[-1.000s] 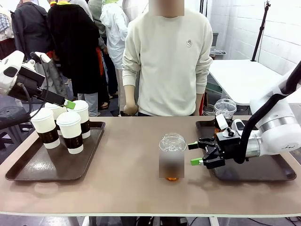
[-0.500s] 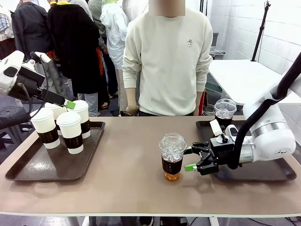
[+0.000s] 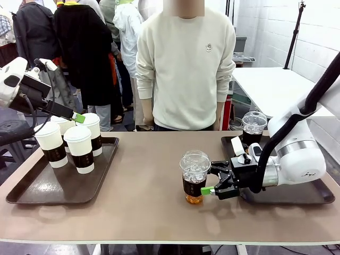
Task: Distribute the coffee onto the tray.
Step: Pick up another iced Americano from the middle of the table and place it on the right Handle tray.
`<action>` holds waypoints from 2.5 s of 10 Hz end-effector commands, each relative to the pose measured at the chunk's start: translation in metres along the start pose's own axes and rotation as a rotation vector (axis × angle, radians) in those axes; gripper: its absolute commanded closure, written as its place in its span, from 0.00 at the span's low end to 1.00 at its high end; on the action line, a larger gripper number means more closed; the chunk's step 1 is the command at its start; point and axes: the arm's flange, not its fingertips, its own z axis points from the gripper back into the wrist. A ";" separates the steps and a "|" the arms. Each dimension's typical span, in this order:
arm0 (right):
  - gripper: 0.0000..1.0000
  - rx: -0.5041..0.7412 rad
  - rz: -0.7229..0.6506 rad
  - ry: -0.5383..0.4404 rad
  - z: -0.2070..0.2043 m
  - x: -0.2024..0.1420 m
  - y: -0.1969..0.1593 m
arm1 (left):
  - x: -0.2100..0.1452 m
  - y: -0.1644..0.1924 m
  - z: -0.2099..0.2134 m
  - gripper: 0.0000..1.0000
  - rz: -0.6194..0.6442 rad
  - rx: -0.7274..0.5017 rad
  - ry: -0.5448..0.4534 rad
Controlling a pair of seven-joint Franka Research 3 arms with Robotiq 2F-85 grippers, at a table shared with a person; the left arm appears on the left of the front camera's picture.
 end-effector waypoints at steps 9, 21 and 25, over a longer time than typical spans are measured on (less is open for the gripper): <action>0.35 -0.044 -0.033 -0.040 -0.037 0.003 -0.010 | 0.000 0.000 -0.001 0.00 0.011 -0.013 -0.007; 0.35 -0.077 -0.012 -0.051 0.077 0.104 0.037 | 0.000 0.000 -0.001 0.00 0.011 -0.013 -0.007; 0.35 -0.083 -0.010 0.012 0.163 0.099 0.028 | 0.000 0.000 -0.001 0.00 0.011 -0.013 -0.007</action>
